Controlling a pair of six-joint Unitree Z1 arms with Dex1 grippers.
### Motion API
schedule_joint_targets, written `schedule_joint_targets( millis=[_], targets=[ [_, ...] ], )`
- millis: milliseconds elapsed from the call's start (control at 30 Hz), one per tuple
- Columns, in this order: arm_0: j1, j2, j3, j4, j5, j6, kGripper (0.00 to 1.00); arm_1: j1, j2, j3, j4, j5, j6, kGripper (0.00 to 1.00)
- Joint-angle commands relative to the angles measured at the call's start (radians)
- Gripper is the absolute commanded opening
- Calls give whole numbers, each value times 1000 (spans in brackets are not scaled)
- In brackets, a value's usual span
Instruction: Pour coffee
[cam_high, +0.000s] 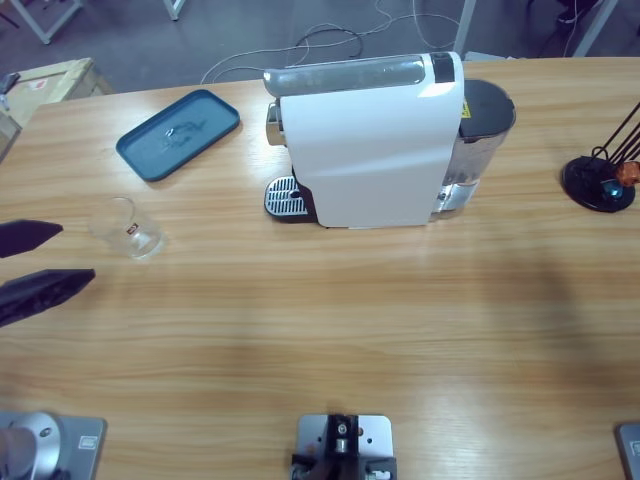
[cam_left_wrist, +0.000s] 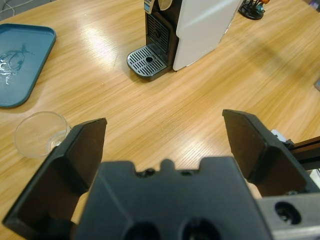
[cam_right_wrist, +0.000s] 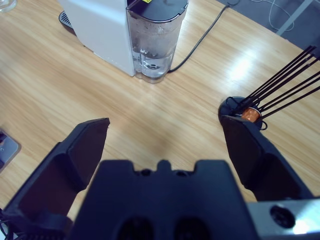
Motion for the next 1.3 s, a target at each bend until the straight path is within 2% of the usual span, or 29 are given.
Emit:
schedule_joint_targets(
  millis=[33,233,367,467,533,567,667,800,967,1167,1233,1300],
  targets=[
    [-13,21,50,-29,-2,-12,1000,8,19,18,-5,-9,-2,1000],
    [-13,21,38,-21,-4,-12,1000,8,19,18,-5,-9,-2,1000],
    [4,56,-44,21,7,-27,1000,8,18,19,-5,-9,-2,1000],
    [46,182,-147,37,-32,-55,1000,8,10,21,-6,-9,-2,1000],
    [102,280,-233,40,-129,-101,1000,8,11,21,-6,-9,-2,1000],
    [158,353,-296,62,-219,-160,1000,8,13,21,-6,-9,-2,1000],
    [270,519,-424,78,-352,-366,1000,8,14,20,-6,-9,-2,1000],
    [279,714,-529,-5,-446,-521,957,8,8,21,-6,-9,-2,1000],
    [279,878,-629,-34,-509,-588,814,8,-2,24,-7,-10,-2,1000],
    [279,1050,-722,-34,-720,-599,793,8,-6,25,-8,-12,-1,1000],
    [276,1069,-741,-35,-735,-591,671,8,-7,25,-8,-13,0,1000],
    [275,1069,-752,-39,-723,-583,494,8,-7,25,-8,-13,1,1000]
  ],
)
